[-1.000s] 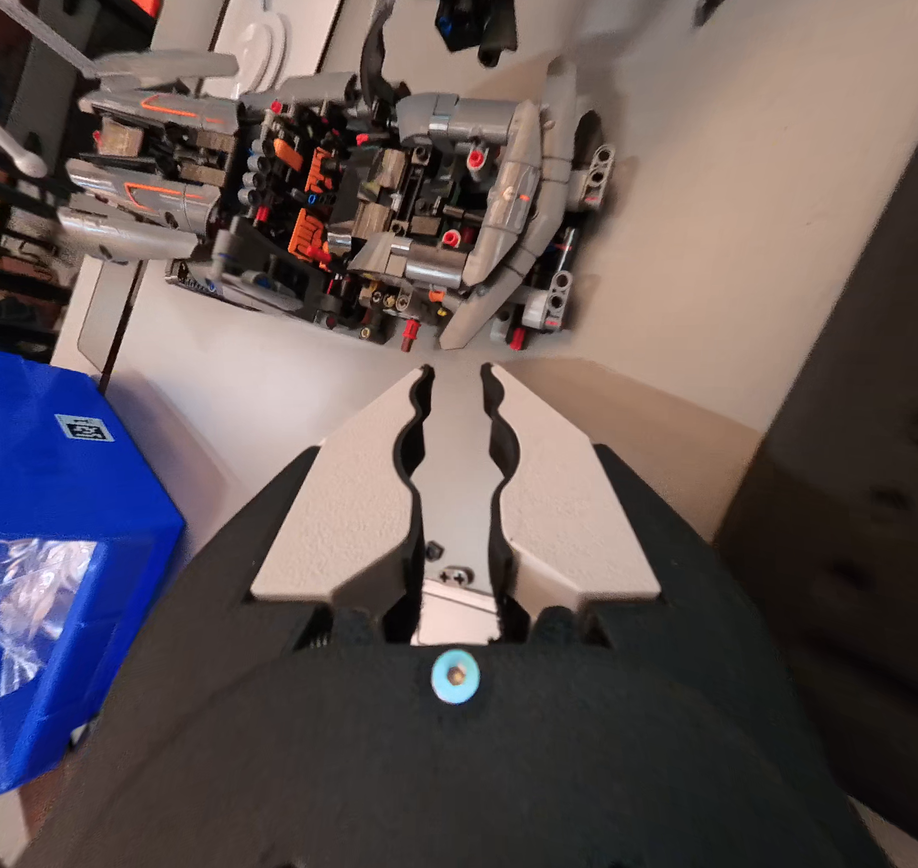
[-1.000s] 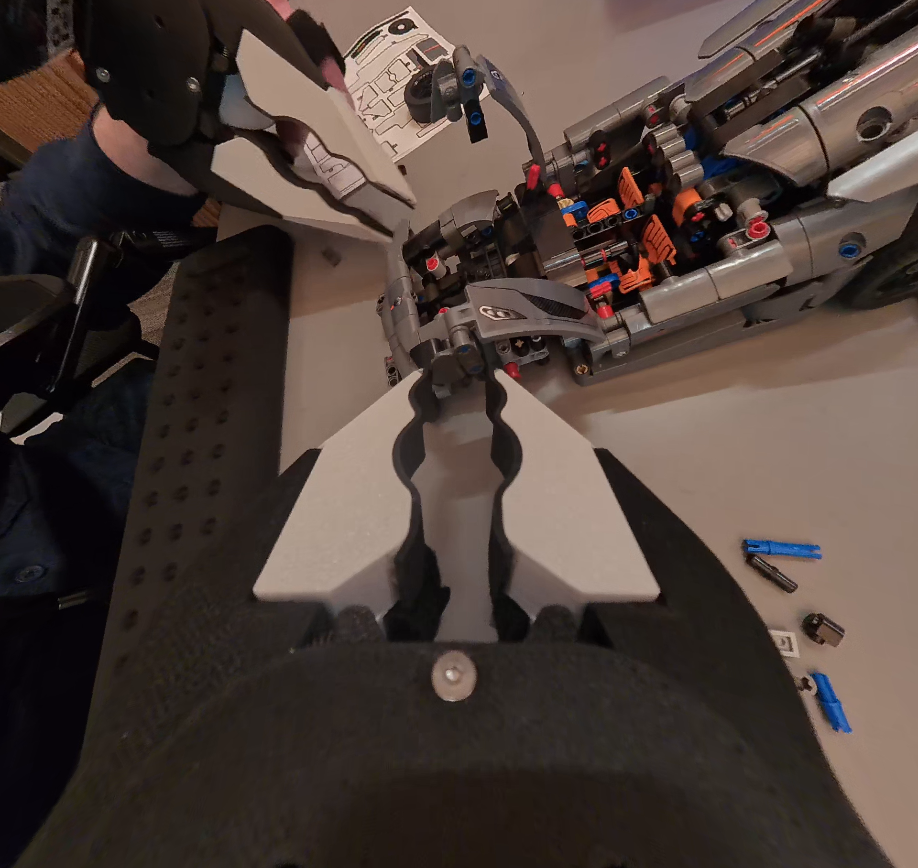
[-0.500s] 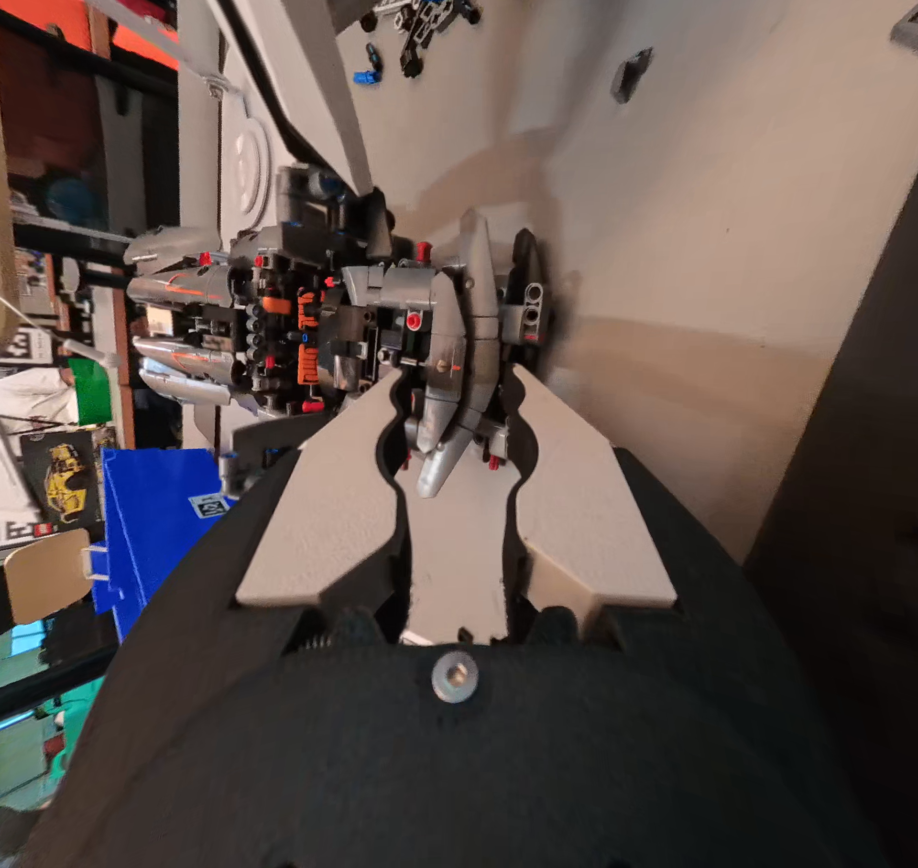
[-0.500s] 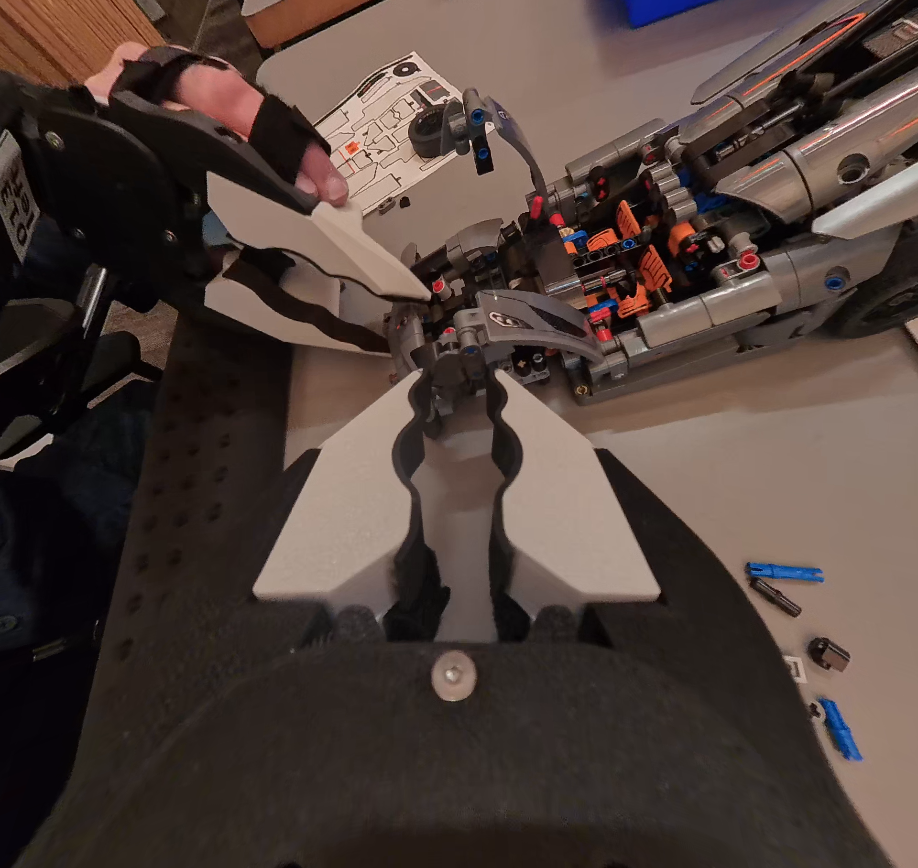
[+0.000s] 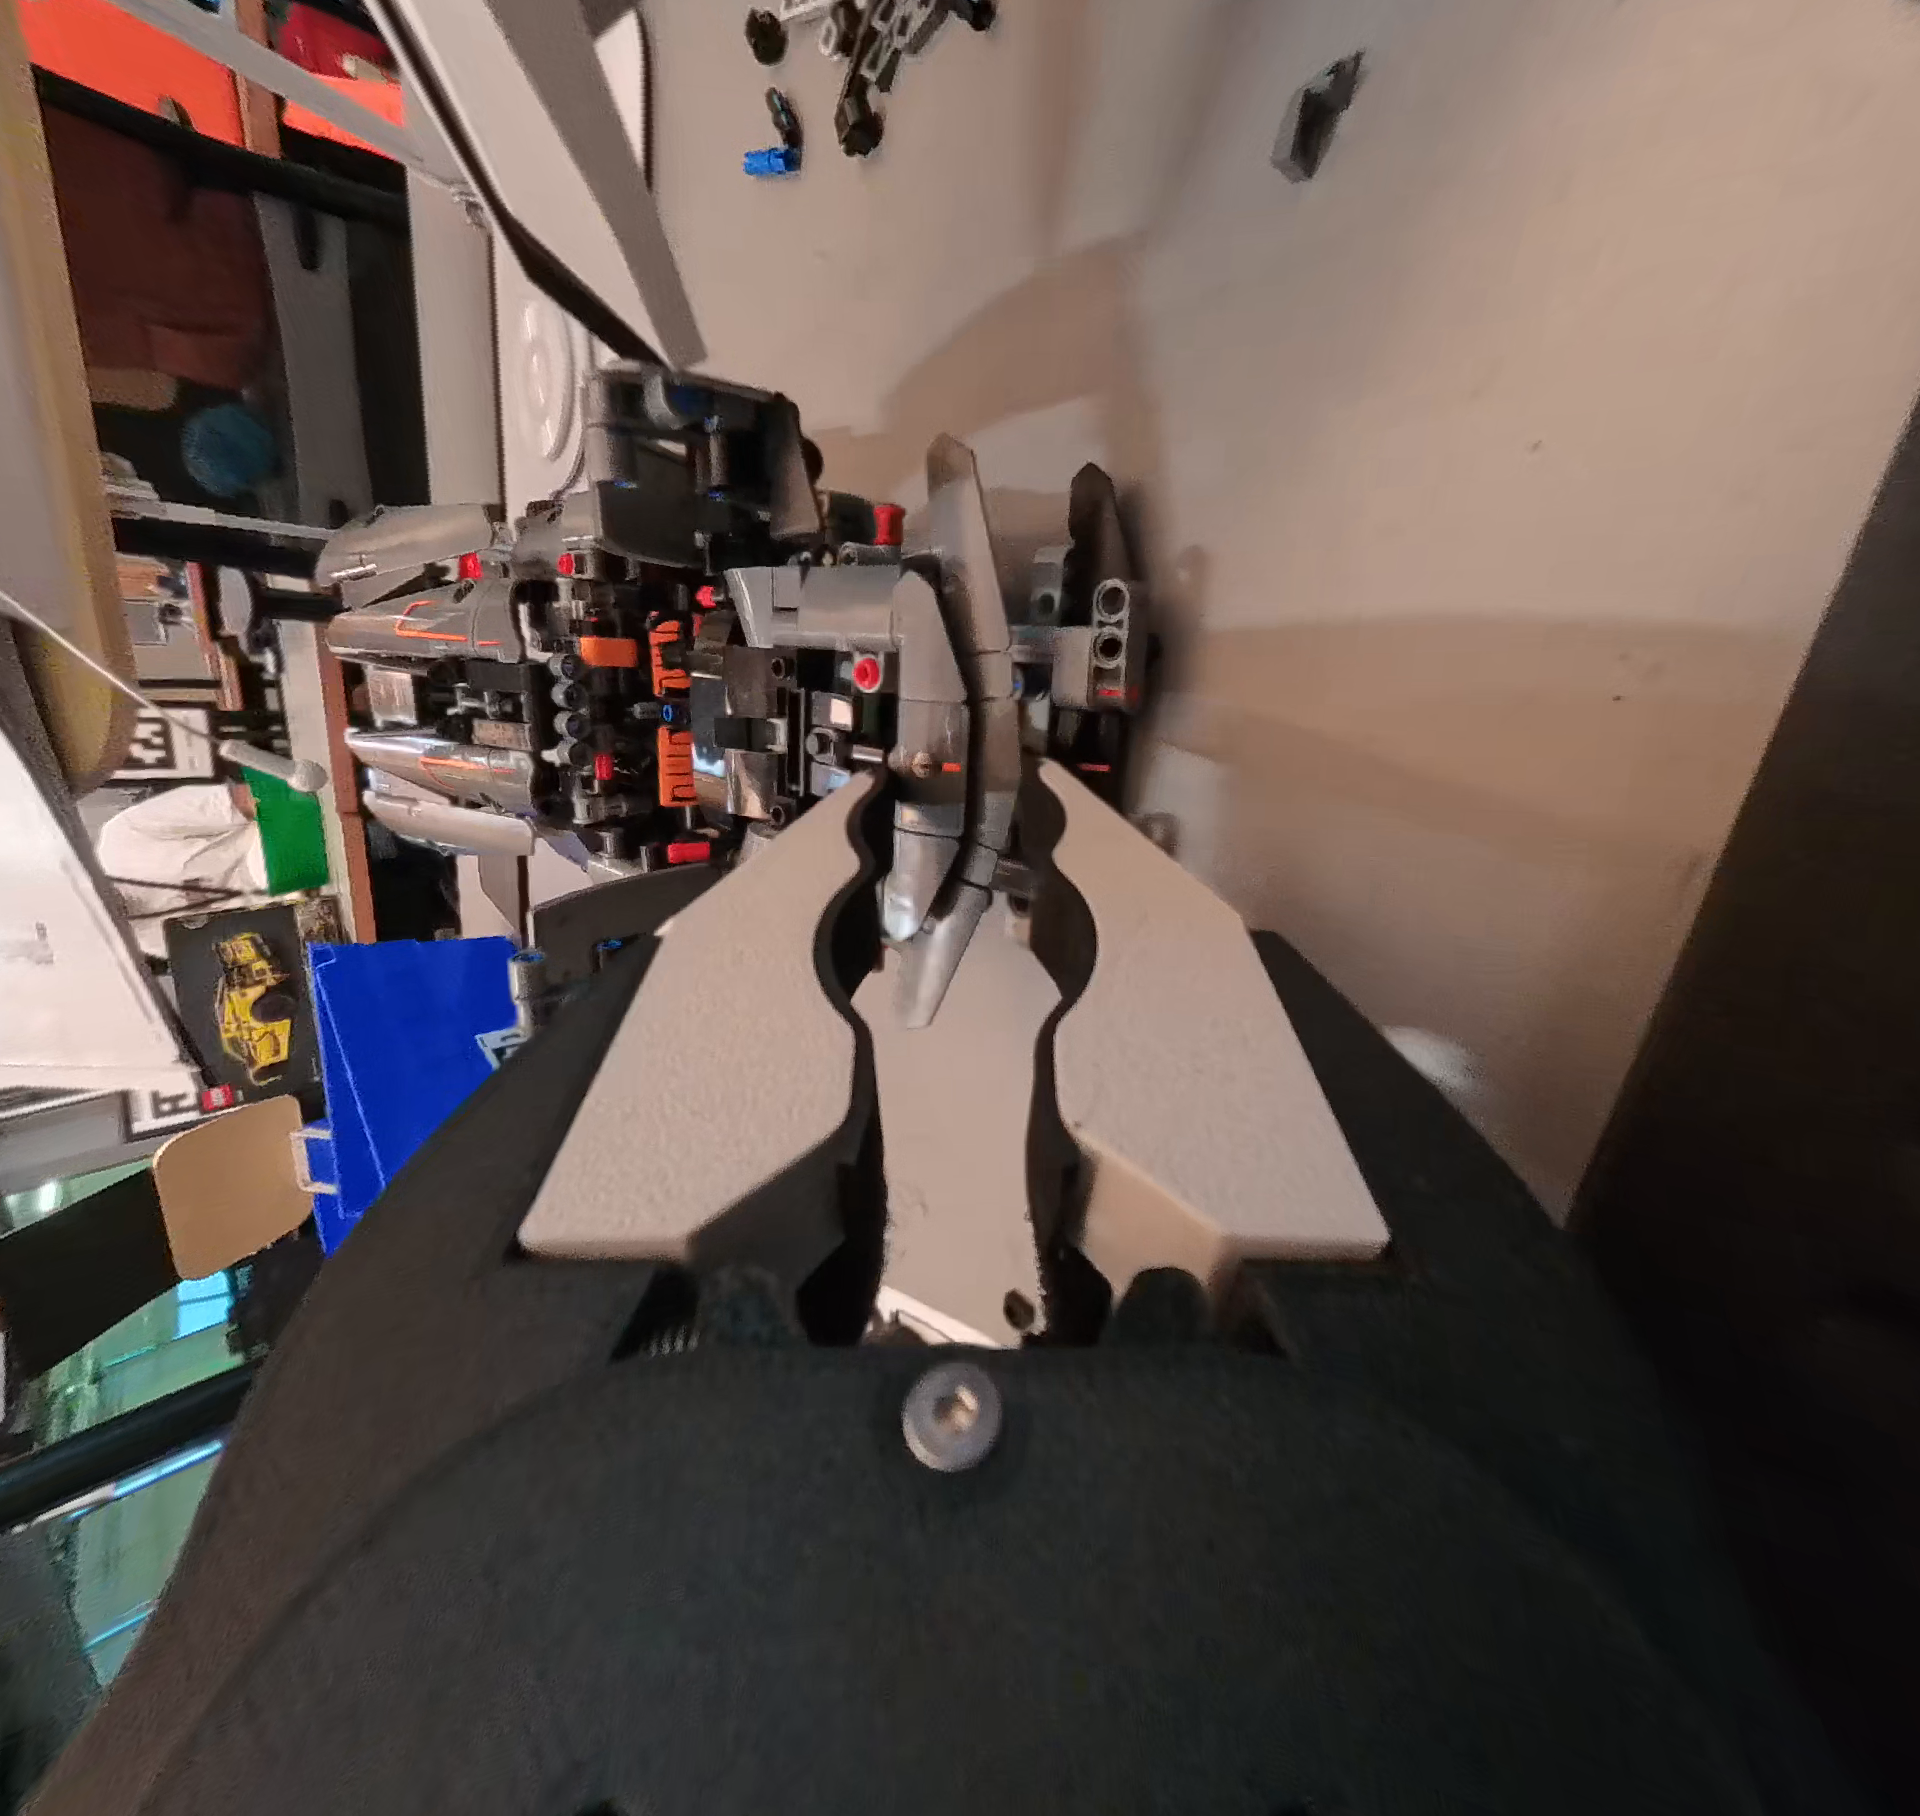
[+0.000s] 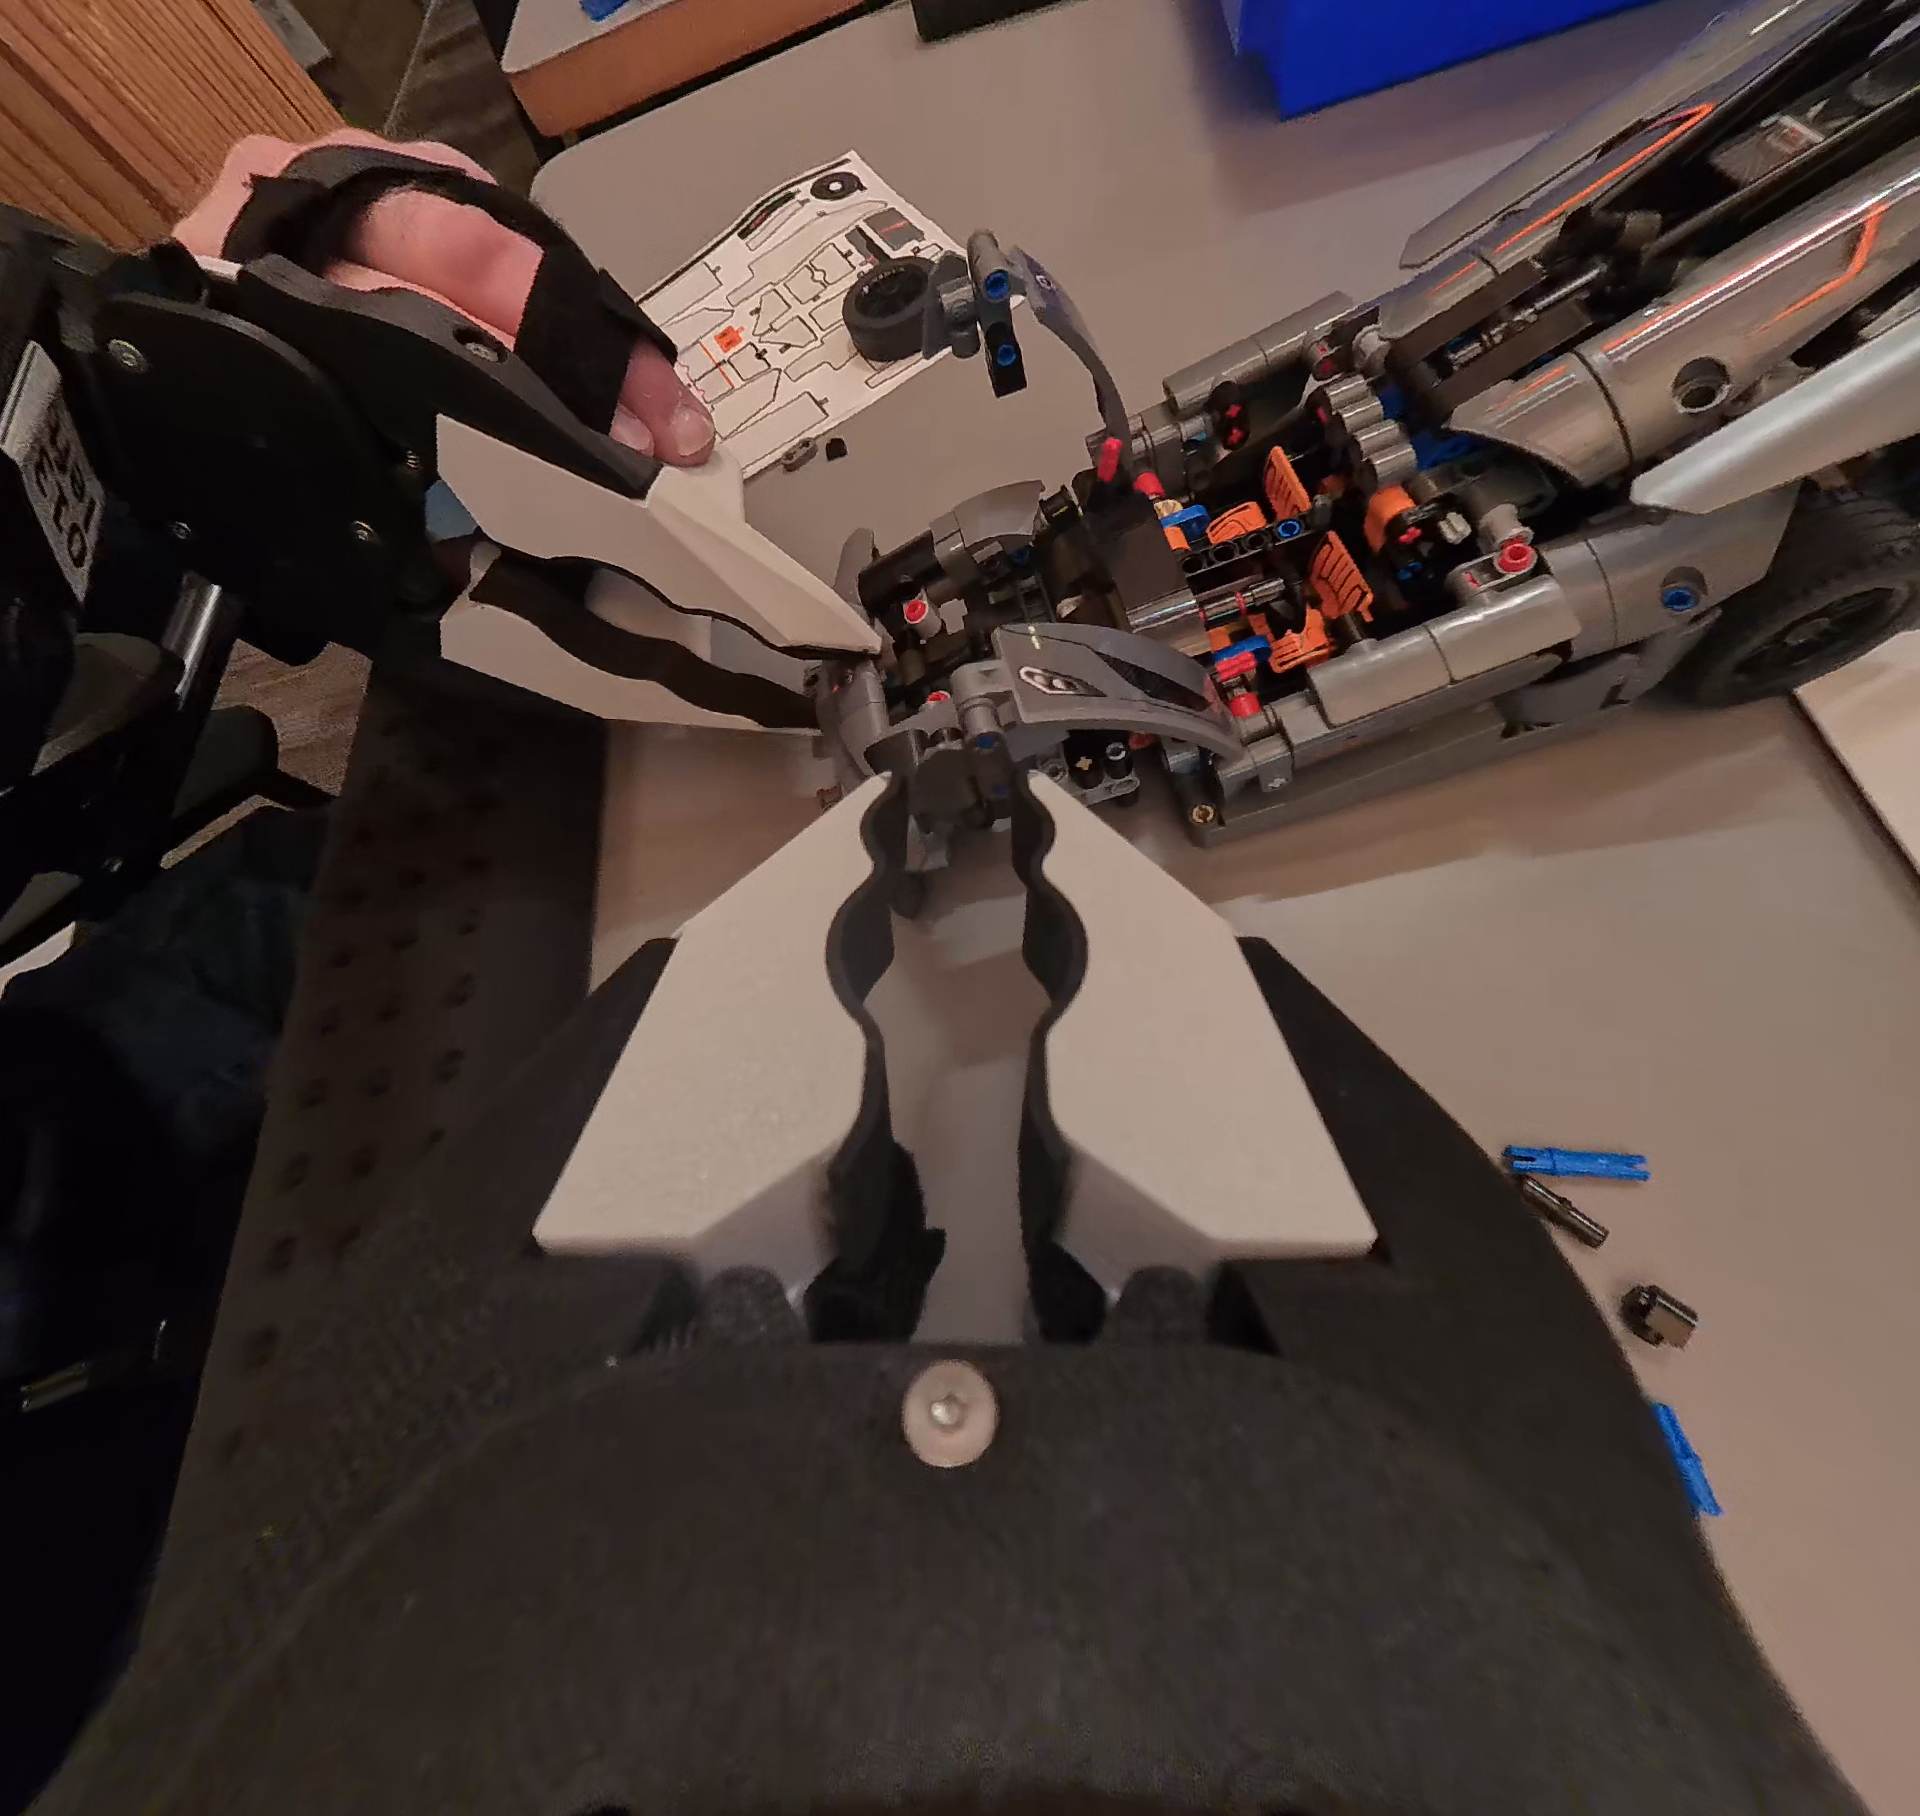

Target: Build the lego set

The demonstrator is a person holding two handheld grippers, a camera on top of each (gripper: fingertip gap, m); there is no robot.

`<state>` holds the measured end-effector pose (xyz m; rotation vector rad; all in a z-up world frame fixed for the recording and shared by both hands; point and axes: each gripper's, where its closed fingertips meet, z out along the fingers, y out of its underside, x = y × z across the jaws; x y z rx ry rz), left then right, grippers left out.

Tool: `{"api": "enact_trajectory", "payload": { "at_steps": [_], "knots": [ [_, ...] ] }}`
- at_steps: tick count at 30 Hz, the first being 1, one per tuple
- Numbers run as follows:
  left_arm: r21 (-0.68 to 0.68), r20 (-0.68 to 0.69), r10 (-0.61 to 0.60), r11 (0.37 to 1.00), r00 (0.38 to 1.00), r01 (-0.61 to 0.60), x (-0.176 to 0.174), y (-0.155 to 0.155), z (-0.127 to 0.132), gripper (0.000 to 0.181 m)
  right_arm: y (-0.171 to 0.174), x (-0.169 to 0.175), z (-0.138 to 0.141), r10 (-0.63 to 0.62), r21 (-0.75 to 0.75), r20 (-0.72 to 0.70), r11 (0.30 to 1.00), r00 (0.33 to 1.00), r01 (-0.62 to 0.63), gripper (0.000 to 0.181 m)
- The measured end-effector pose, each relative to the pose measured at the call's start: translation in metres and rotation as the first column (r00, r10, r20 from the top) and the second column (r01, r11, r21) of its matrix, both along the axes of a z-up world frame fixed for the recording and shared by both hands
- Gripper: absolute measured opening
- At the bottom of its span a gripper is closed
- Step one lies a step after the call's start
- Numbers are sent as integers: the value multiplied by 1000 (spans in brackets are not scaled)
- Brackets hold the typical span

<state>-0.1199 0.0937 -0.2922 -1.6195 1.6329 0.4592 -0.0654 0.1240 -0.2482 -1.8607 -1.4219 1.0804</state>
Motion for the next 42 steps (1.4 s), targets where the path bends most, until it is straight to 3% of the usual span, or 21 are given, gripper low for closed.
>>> {"api": "enact_trajectory", "payload": {
  "at_steps": [16,19,21,23,26,34,37,42],
  "knots": [
    [110,-74,-8,994,997,16,1,1,1,28,0,6,7,-1,-10,-17,1000,1000,1,17],
    [61,-31,-15,998,999,17,2,-5,3,47,3,8,9,-9,-10,-26,1000,1000,9,17],
    [18,-11,-17,1000,1000,17,3,-9,2,50,3,8,10,-12,-11,-30,1000,999,11,17],
    [11,-88,10,1000,996,-9,-4,-6,-8,59,3,8,10,-11,-11,-30,1000,1000,11,17],
    [40,-106,-5,999,994,9,2,-3,-13,46,2,7,9,-9,-9,-27,1000,1000,9,17],
    [63,-166,-1,998,986,12,3,0,-14,43,2,9,9,-7,-14,-23,1000,1000,7,17],
    [69,-157,13,998,987,-2,1,3,-13,42,3,16,-2,-10,-32,41,999,999,12,15],
    [85,-143,37,996,989,-25,-6,9,-8,42,-8,22,-43,66,-42,231,997,971,-58,25]
  ]
}}
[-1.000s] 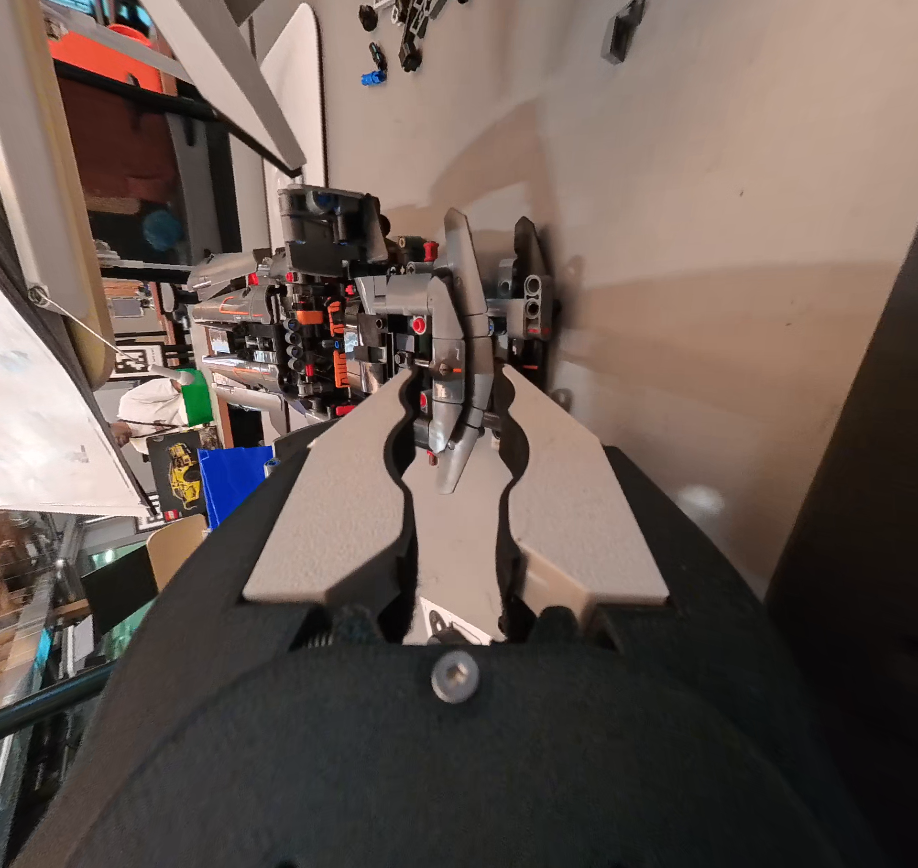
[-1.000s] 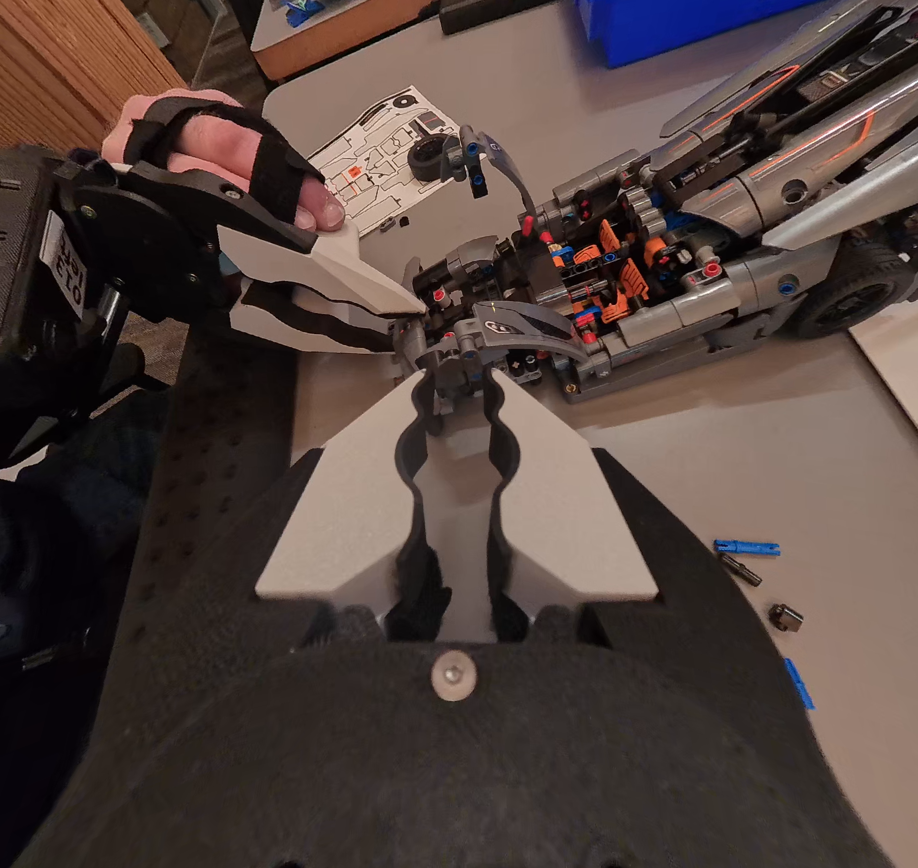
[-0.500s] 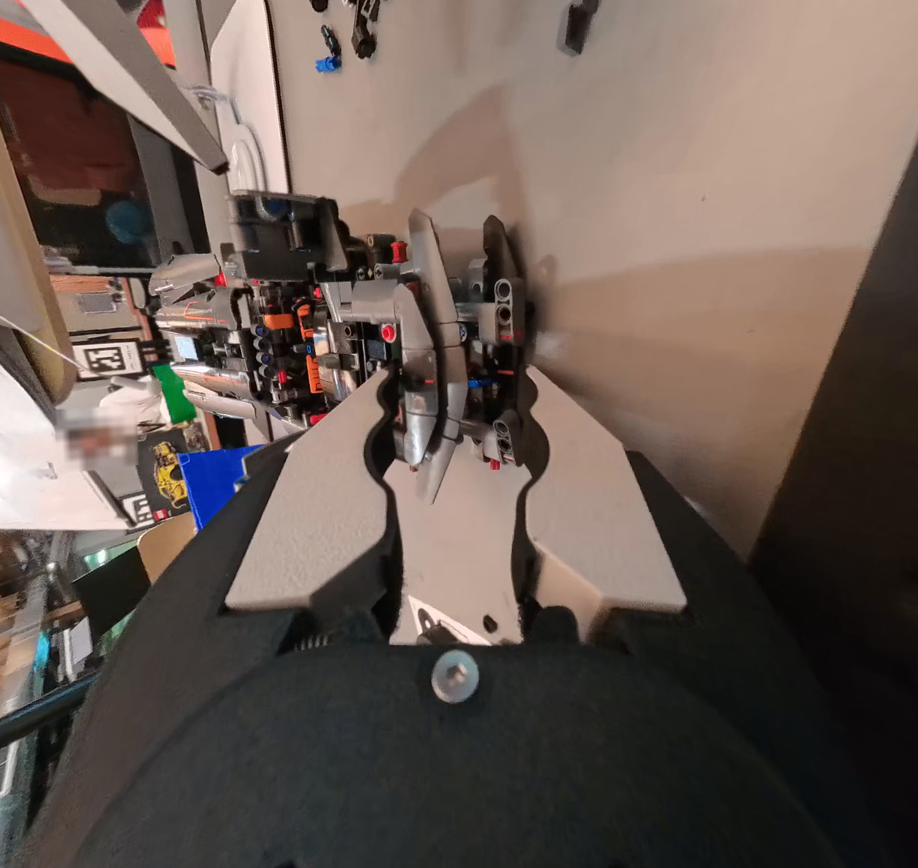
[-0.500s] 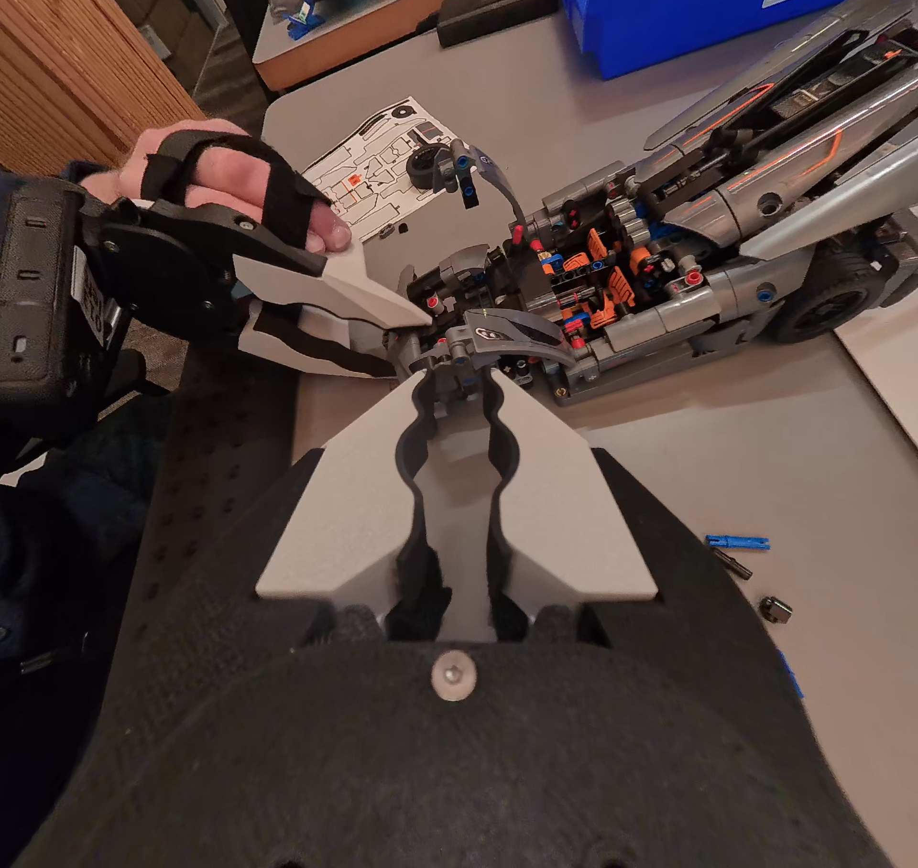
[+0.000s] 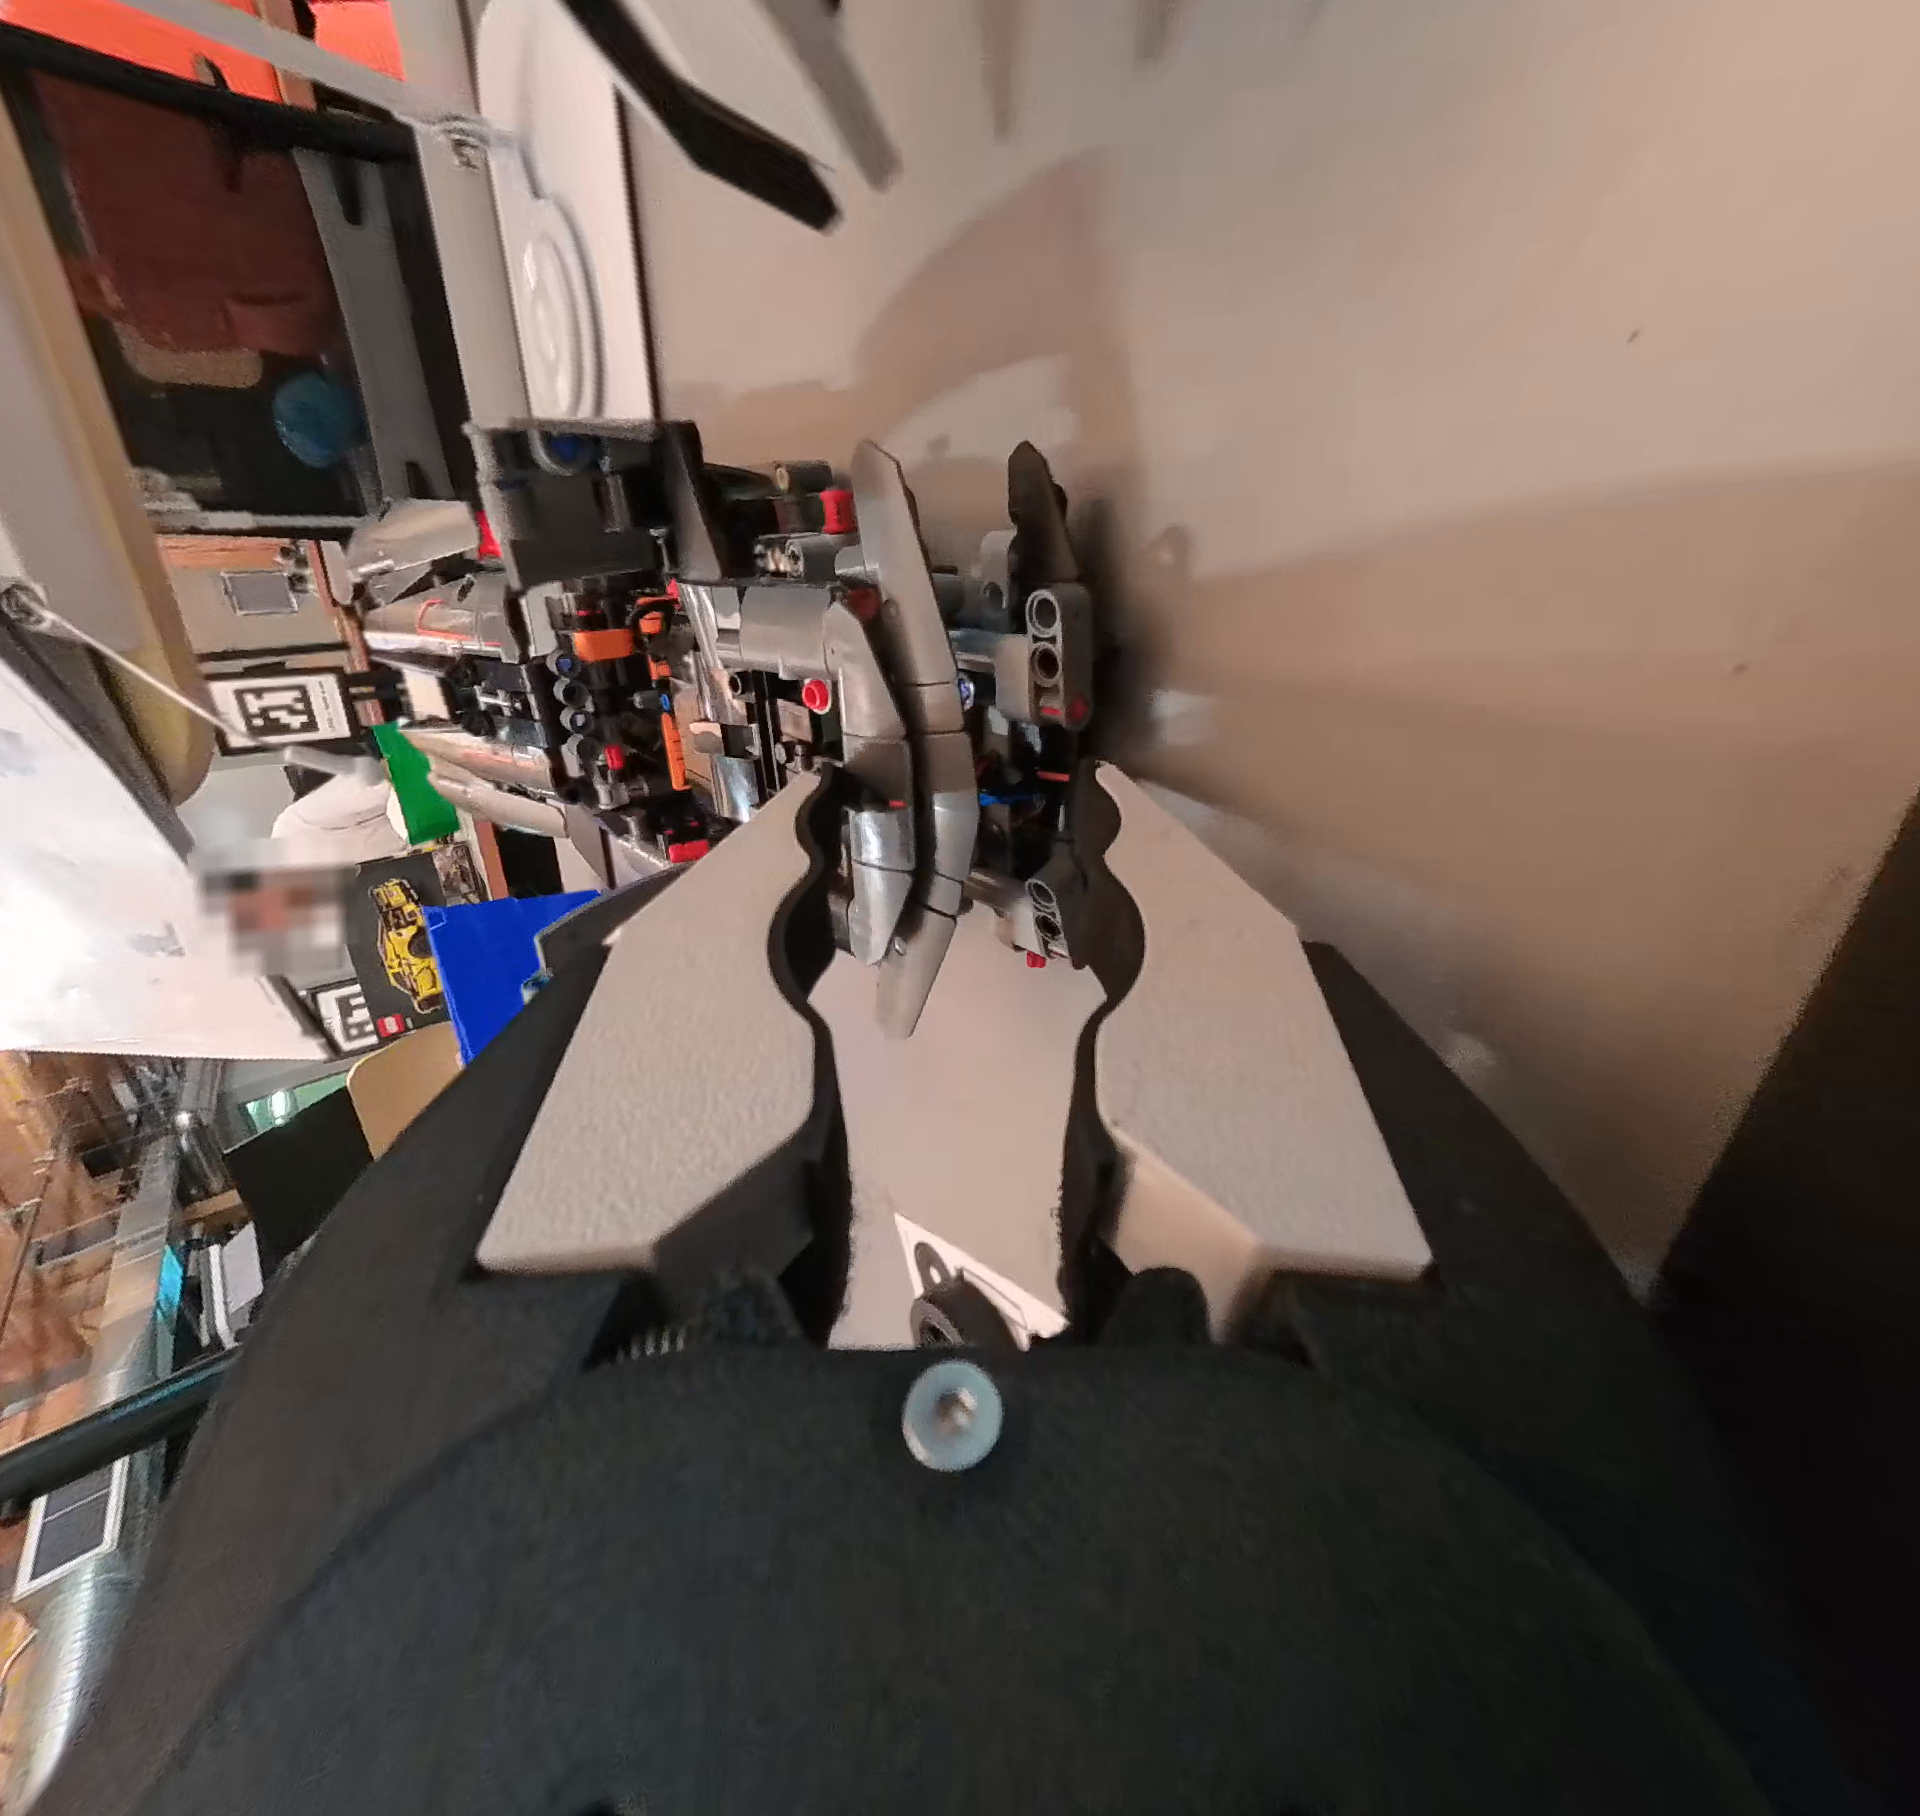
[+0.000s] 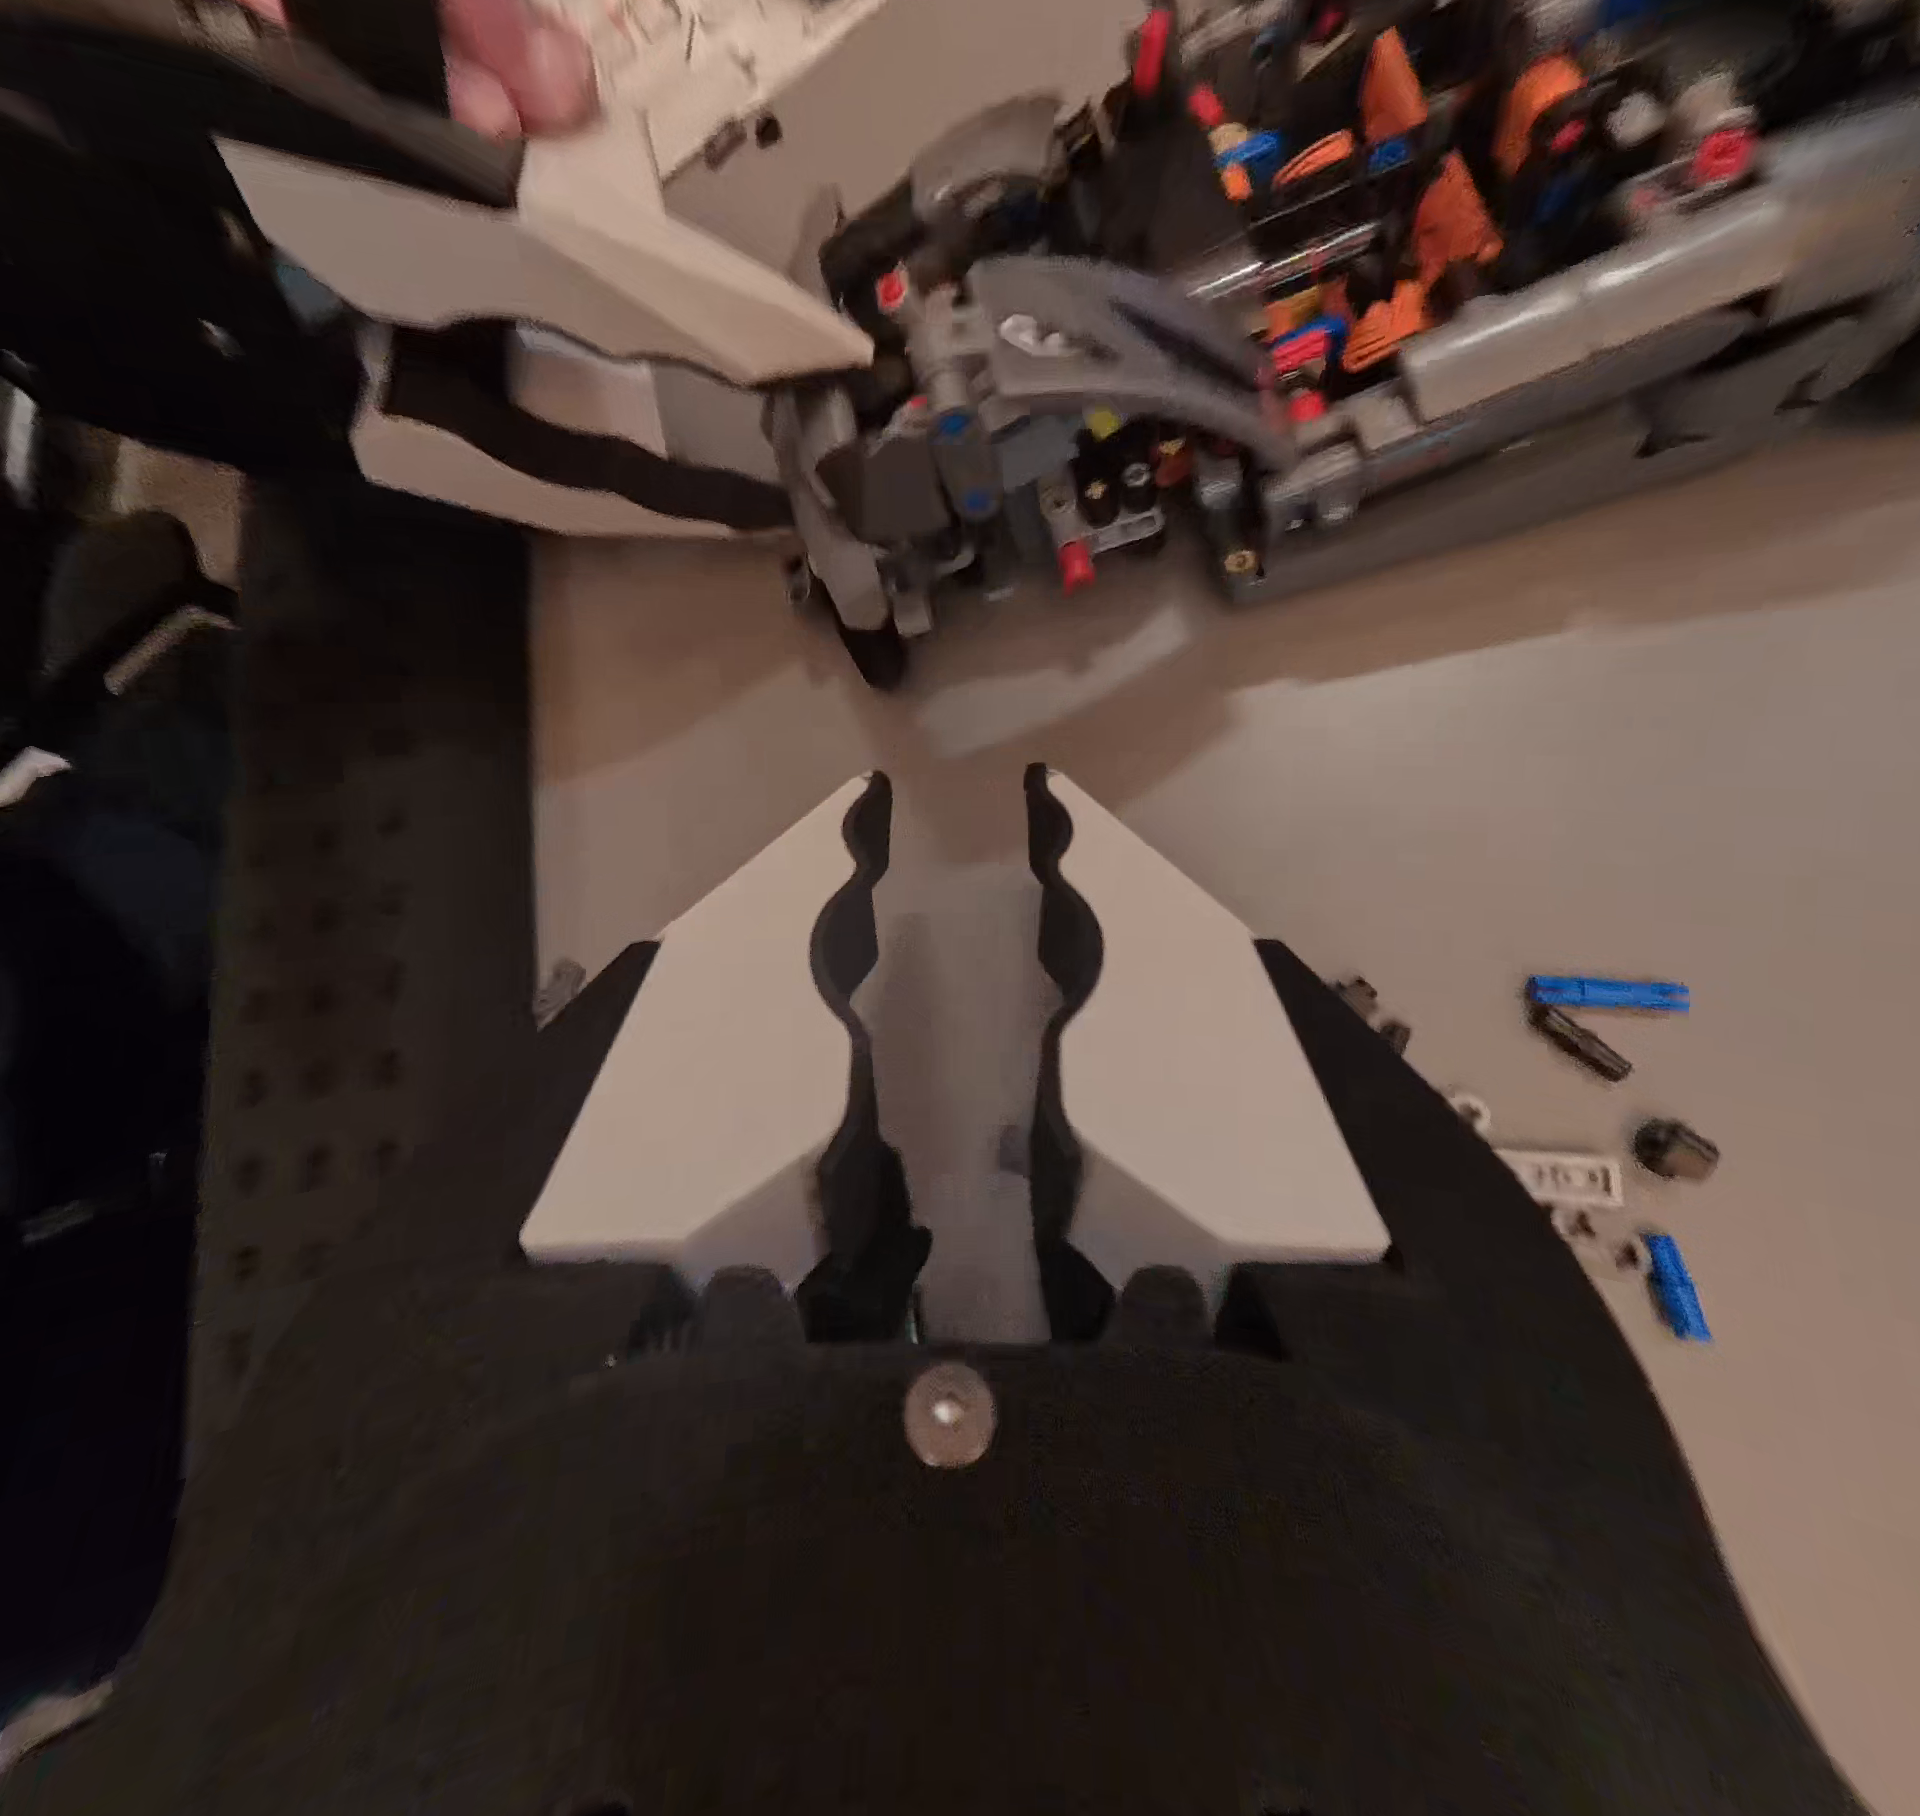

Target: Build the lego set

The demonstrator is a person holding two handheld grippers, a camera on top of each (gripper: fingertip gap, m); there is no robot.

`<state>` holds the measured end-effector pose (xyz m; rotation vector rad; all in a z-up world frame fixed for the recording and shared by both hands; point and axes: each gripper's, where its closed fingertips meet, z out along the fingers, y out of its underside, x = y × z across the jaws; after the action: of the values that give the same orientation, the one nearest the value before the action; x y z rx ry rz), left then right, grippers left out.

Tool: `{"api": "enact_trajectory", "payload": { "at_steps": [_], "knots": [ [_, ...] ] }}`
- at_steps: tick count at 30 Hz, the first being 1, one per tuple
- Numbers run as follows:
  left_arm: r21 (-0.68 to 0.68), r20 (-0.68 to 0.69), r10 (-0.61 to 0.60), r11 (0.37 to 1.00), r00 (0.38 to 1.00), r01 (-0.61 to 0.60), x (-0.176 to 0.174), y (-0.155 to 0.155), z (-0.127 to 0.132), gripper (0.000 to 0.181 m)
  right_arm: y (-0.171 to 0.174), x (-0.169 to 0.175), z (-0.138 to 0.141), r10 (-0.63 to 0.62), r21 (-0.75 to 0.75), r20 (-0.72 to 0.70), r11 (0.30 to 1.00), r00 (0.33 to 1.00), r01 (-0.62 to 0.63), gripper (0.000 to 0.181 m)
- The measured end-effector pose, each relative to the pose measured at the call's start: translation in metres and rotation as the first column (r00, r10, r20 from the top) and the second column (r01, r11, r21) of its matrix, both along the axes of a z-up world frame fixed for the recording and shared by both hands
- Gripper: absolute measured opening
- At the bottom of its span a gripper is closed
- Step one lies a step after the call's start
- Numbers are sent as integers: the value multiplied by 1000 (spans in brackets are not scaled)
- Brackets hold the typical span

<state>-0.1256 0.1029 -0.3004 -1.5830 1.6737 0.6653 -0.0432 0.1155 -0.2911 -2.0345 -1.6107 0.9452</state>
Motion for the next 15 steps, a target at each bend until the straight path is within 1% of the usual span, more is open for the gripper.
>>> {"api": "enact_trajectory", "payload": {
  "at_steps": [2,5,8,11,13,15],
  "knots": [
    [3,17,5,1000,1000,-5,1,2,4,42,-4,-10,-8,42,72,21,996,999,-43,26],
    [-4,47,4,1000,999,-4,4,5,7,42,-5,-24,-14,67,162,38,984,997,-72,26],
    [-8,59,5,1000,998,-4,5,7,10,42,-4,-29,-23,84,234,85,967,993,-101,23],
    [-15,87,9,1000,996,-8,7,9,13,42,-6,-34,-24,113,288,94,948,989,-135,18],
    [-14,93,14,1000,996,-13,7,11,15,42,-6,-38,-21,121,325,77,935,990,-140,12],
    [-16,94,19,1000,995,-17,5,12,16,42,-4,-39,-21,117,337,71,932,991,-134,10]
  ]
}}
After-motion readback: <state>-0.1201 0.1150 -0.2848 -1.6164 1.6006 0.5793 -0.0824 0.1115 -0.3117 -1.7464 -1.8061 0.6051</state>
